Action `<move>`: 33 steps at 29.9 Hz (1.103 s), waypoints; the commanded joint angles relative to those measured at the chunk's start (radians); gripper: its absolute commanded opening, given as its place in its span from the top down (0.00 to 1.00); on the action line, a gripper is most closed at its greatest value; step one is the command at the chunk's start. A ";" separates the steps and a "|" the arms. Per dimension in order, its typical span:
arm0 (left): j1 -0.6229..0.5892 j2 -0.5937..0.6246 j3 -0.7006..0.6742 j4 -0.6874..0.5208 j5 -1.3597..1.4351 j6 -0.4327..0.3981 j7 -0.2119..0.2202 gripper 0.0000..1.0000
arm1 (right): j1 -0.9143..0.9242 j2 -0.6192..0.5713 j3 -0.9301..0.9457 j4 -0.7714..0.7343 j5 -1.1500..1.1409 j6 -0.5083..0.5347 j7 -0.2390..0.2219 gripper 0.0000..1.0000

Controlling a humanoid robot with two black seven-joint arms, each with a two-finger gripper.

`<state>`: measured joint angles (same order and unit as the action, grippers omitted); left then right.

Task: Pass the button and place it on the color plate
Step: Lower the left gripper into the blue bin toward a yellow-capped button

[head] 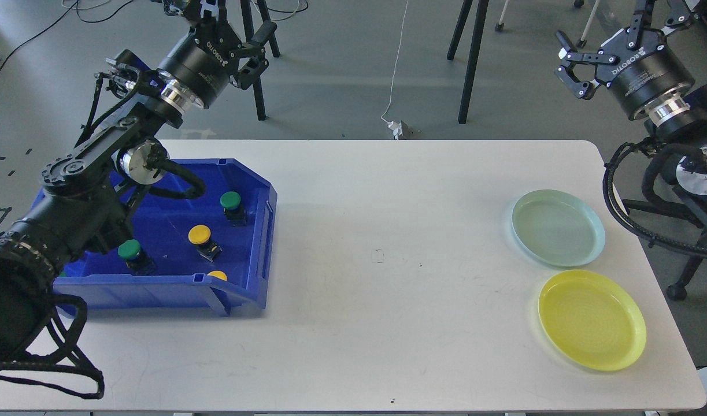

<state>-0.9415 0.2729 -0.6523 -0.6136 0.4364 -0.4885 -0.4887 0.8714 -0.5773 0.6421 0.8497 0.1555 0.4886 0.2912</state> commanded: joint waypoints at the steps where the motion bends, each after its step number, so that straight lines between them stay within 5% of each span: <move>1: 0.021 0.009 -0.003 0.002 -0.001 0.000 0.000 0.00 | 0.001 0.017 0.005 -0.003 -0.002 0.000 0.002 0.00; 14: 0.089 0.108 -0.096 -0.018 -0.084 0.000 0.000 0.00 | -0.008 0.016 0.022 -0.004 -0.001 0.000 0.008 0.00; 17: 0.121 0.121 -0.158 -0.157 -0.087 0.000 0.000 0.01 | -0.026 0.010 0.022 -0.004 -0.001 0.000 0.009 0.00; 20: 0.130 0.267 -0.127 -0.364 -0.030 0.000 0.000 0.01 | -0.058 0.002 0.024 -0.008 -0.001 0.000 0.009 0.00; 23: 0.043 0.461 0.059 -0.513 0.102 0.027 0.000 0.01 | -0.087 -0.003 0.028 -0.015 -0.001 0.000 0.013 0.00; 27: -0.243 0.629 0.537 -0.543 0.313 0.125 0.000 0.01 | -0.109 -0.016 0.054 -0.029 -0.001 0.000 0.013 0.00; 33: -0.545 0.608 1.152 -0.499 0.769 0.179 0.000 0.01 | -0.117 -0.016 0.073 -0.044 -0.001 0.000 0.013 0.00</move>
<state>-1.3929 0.9054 0.2559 -1.1401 1.0226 -0.3380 -0.4886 0.7561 -0.5937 0.7052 0.8098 0.1551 0.4887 0.3038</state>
